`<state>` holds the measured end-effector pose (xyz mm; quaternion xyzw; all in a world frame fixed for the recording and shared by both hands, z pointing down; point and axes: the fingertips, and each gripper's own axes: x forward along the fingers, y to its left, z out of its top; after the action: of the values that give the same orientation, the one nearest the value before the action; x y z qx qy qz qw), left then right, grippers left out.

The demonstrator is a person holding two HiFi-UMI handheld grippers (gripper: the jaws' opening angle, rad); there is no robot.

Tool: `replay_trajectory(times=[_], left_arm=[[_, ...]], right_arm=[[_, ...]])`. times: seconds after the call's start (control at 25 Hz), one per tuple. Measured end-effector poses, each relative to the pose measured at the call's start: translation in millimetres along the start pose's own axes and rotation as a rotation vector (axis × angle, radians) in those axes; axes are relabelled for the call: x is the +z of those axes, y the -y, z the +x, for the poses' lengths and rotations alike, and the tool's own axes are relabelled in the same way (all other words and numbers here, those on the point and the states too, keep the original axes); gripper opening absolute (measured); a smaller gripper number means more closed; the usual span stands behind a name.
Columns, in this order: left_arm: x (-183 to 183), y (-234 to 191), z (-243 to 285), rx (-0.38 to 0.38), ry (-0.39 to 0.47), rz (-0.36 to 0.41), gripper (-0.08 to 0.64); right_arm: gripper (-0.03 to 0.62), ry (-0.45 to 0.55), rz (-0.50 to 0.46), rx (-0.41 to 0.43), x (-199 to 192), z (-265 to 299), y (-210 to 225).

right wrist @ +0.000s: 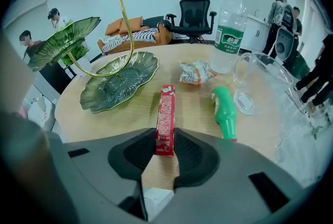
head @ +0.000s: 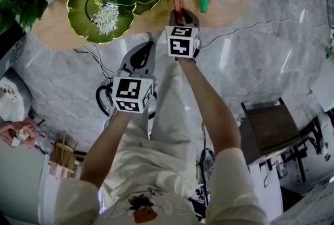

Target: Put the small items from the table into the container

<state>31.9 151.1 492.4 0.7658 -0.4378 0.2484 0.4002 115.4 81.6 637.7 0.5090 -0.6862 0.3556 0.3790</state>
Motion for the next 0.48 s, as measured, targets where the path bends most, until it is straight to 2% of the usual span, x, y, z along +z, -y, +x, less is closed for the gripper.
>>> replay_trajectory(times=[0.48], left_arm=[[23.9,6.2,-11.9,0.010,0.035,0.008,0.008]], right_arm=[[0.109,0.047,-0.023,0.038,22.5,-35.8,-9.5]])
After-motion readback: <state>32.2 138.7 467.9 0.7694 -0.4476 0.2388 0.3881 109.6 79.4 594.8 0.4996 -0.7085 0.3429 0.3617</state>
